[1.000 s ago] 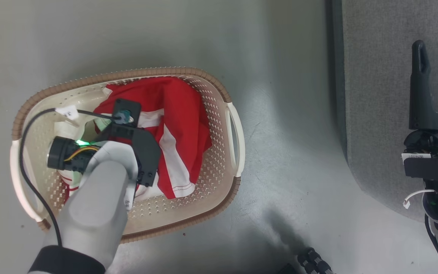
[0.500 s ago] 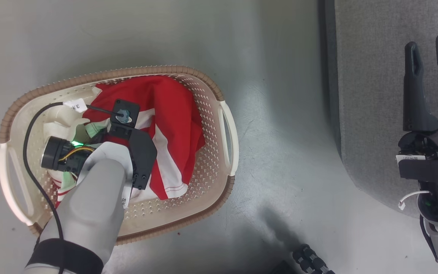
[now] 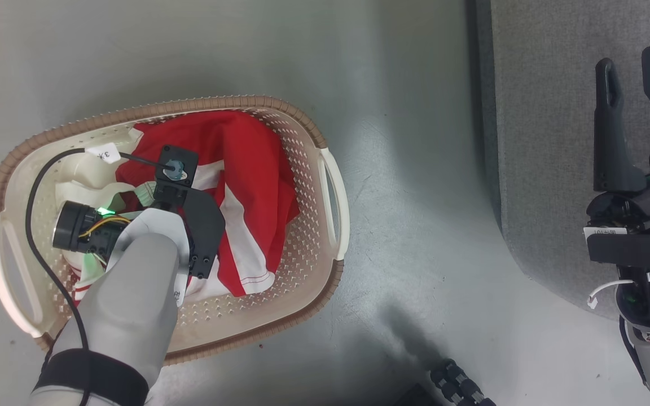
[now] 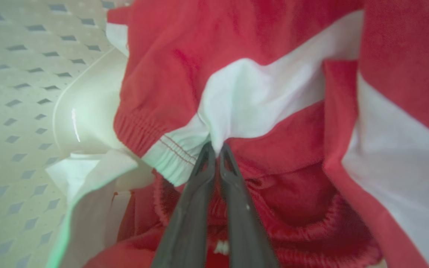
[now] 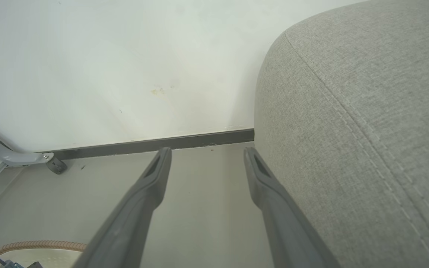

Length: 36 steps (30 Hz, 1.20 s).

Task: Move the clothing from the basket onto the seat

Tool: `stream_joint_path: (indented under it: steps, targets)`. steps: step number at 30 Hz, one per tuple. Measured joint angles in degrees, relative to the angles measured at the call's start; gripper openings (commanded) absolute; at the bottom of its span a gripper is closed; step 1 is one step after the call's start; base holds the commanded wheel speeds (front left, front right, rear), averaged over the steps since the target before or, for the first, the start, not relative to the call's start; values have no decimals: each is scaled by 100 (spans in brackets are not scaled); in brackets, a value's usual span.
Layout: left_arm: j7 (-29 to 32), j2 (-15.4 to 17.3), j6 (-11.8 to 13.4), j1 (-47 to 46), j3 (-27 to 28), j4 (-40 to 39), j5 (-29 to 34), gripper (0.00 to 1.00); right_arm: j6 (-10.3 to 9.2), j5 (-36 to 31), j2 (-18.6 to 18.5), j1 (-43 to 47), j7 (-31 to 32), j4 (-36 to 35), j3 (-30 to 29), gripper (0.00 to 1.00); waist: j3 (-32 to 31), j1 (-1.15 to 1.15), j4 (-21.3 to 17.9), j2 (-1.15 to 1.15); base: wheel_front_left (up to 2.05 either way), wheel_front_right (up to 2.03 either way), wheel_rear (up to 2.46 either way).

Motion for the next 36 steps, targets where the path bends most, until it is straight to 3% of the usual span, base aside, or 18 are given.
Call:
stream_joint_path:
  steps: [8,27,36]
  targets:
    - [-388,-21,-14,1,37,54,-78,0,0,0,0,-8,0,162,9,100,-149,0,32,0,0,0,0]
    - [-1809,-86,-633,700,99,-115,-594,0,0,2,-120,52,1,680,-25,100,-1096,0,222,0,0,0,0]
    - [-2507,-104,-923,1246,-212,-611,-956,0,0,2,-158,314,1,905,32,100,-1874,0,416,0,0,0,0]
